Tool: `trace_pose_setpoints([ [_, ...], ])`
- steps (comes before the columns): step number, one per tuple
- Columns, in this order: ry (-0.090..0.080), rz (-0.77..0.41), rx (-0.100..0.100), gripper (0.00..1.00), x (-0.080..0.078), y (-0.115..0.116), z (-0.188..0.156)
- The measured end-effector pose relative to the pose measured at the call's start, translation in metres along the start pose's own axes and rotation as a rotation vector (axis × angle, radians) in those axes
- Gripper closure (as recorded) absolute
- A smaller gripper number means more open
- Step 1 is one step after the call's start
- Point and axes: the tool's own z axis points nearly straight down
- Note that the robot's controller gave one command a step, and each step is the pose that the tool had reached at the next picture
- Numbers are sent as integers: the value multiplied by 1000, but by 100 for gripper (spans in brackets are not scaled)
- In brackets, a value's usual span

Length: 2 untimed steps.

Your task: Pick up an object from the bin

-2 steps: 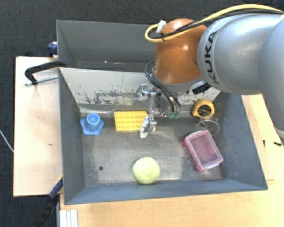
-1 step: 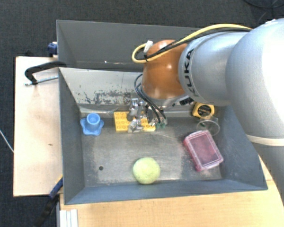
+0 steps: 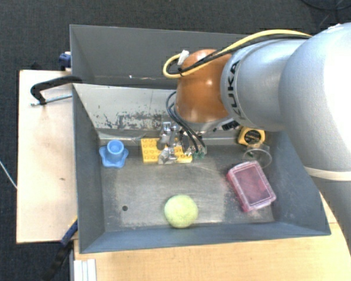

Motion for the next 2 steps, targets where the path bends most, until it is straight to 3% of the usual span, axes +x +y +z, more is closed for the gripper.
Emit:
trace_pose_setpoints([
  [1,37,-7,3,100,4,8,-51],
  [2,32,11,2,100,8,1,-95],
])
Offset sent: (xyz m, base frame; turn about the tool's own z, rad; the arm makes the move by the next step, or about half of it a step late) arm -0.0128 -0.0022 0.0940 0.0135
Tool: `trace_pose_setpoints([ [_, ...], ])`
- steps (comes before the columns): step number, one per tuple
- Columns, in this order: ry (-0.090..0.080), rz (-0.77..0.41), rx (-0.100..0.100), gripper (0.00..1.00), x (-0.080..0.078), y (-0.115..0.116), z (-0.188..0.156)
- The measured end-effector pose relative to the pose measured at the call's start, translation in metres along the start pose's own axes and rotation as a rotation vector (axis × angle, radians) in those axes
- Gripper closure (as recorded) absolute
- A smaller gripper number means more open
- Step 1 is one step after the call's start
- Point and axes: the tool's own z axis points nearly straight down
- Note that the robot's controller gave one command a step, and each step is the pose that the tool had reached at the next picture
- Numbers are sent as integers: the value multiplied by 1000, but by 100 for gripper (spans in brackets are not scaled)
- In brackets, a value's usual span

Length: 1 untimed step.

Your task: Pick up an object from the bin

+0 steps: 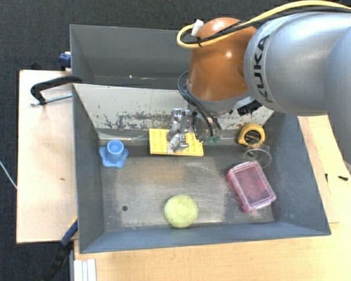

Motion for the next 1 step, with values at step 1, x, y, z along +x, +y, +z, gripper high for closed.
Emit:
trace_pose_setpoints([
  [1,5,1,1,100,1,3,-35],
])
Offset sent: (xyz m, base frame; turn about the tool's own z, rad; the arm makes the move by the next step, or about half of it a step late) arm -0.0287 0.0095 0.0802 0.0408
